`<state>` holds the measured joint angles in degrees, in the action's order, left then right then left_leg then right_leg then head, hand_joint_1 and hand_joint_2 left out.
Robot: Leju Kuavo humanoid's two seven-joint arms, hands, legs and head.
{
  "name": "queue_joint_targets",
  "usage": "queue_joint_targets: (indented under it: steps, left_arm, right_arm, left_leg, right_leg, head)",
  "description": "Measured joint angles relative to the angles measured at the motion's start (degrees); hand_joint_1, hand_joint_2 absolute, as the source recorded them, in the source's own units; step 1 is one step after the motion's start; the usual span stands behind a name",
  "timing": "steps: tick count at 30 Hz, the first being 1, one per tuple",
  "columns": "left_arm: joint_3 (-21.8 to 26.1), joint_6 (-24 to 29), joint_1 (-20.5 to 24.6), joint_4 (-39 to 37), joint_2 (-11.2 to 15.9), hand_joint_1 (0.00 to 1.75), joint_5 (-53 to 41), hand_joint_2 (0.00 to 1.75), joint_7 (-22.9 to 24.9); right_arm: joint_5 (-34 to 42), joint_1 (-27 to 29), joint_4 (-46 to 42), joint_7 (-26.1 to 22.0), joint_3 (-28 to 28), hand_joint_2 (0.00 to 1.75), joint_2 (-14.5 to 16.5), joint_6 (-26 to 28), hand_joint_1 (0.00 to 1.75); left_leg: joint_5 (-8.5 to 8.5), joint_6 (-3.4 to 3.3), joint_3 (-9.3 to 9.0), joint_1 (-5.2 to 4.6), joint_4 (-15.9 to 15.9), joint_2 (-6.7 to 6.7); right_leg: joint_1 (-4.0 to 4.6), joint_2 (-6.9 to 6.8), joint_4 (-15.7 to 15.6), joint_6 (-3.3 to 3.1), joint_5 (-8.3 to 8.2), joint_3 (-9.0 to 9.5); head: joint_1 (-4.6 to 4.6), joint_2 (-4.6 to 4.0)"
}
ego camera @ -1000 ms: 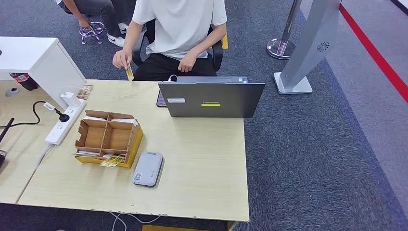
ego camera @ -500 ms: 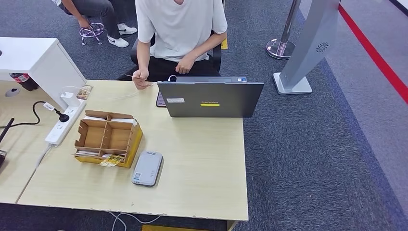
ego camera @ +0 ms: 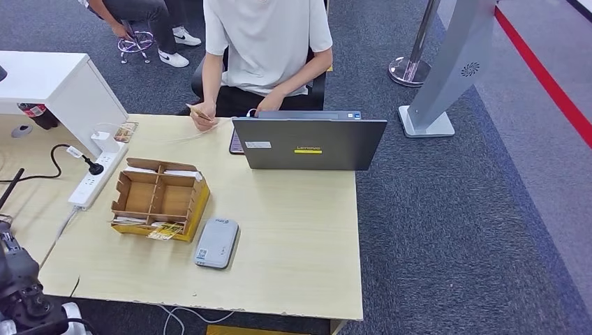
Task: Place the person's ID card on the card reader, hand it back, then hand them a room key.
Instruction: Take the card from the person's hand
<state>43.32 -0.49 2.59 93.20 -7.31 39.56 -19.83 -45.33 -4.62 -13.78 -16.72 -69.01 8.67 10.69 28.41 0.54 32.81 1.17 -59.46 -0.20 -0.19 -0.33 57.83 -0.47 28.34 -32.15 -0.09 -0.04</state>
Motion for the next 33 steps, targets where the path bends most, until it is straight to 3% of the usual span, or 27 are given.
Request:
queue_joint_targets:
  steps: [5,8,10,13,17,19,23,30,33]
  left_arm:
    - [-7.82,3.19,4.18,2.74,3.17,0.0,-12.7,1.75,-4.47]
    - [-14.2,14.65,8.14,2.48,6.38,0.0,-34.6,1.75,-8.52]
    - [-19.62,24.02,11.48,0.91,9.25,0.0,-53.47,1.75,-8.13]
    - [-28.16,30.81,17.08,-4.51,14.77,0.0,-81.99,1.75,0.27]
    - [-39.58,31.57,27.3,-17.12,22.27,0.0,-119.0,1.75,13.27]
    - [-43.79,31.73,31.48,-22.57,23.97,0.0,-123.94,1.75,15.92]
    - [-49.7,32.46,37.11,-30.82,24.87,0.0,-121.02,1.75,18.51]
    - [-53.78,33.14,39.66,-37.03,24.9,0.0,-120.84,1.75,19.75]
    - [-54.39,33.22,40.03,-38.21,24.94,1.31,-120.76,1.75,19.79]
  right_arm:
    - [-1.32,-0.17,0.22,0.02,0.89,1.75,-0.34,-0.91,0.0]
    - [-2.54,-0.17,0.33,0.0,1.62,1.75,-0.44,-1.47,0.0]
    - [-3.5,-0.3,0.4,0.02,2.26,1.75,-0.58,-2.03,0.0]
    - [-4.71,-0.56,0.5,0.19,3.3,1.75,-0.72,-2.98,0.0]
    - [-5.04,-0.96,0.62,0.54,4.25,1.75,-0.78,-4.43,0.0]
    - [-4.99,-1.1,0.69,0.7,4.51,1.75,-0.79,-4.92,0.0]
    - [-5.52,-1.25,0.83,1.01,5.11,1.75,-0.8,-5.12,0.0]
    - [-5.95,-1.43,1.01,1.22,5.81,1.75,-0.8,-5.05,0.0]
    - [-5.97,-1.41,1.04,1.23,6.07,1.75,-0.8,-5.05,0.0]
  left_leg:
    - [-0.04,0.03,0.0,0.01,0.0,-0.01]
    - [-0.11,0.03,0.03,0.02,-0.01,0.01]
    - [-0.15,0.02,0.04,0.01,-0.01,-0.01]
    - [-0.21,0.07,0.04,0.01,-0.02,0.01]
    - [-0.31,0.11,0.08,0.01,-0.01,0.09]
    - [-0.32,0.12,0.08,0.0,-0.01,0.26]
    - [-0.32,0.13,0.11,0.0,-0.01,0.39]
    - [-0.31,0.12,0.17,0.0,-0.01,0.39]
    - [-0.32,0.12,0.19,0.0,-0.01,0.4]
  right_leg:
    - [0.0,0.0,0.03,-0.03,-0.03,-0.03]
    - [0.01,0.02,0.06,-0.08,-0.09,-0.1]
    - [0.01,0.0,0.07,-0.1,-0.11,-0.09]
    - [0.01,0.01,0.08,-0.13,-0.16,-0.12]
    - [0.01,0.1,0.13,-0.12,-0.29,-0.18]
    - [0.01,0.28,0.15,-0.13,-0.36,-0.22]
    - [0.0,0.41,0.16,-0.14,-0.4,-0.29]
    - [0.0,0.43,0.14,-0.14,-0.39,-0.36]
    - [0.0,0.44,0.15,-0.14,-0.4,-0.39]
  head:
    - [-0.01,0.0]
    - [-0.06,0.0]
    - [-0.05,0.0]
    - [-0.06,0.0]
    - [-0.05,0.0]
    - [-0.06,0.0]
    - [-0.06,0.0]
    - [-0.05,0.0]
    - [-0.05,0.0]
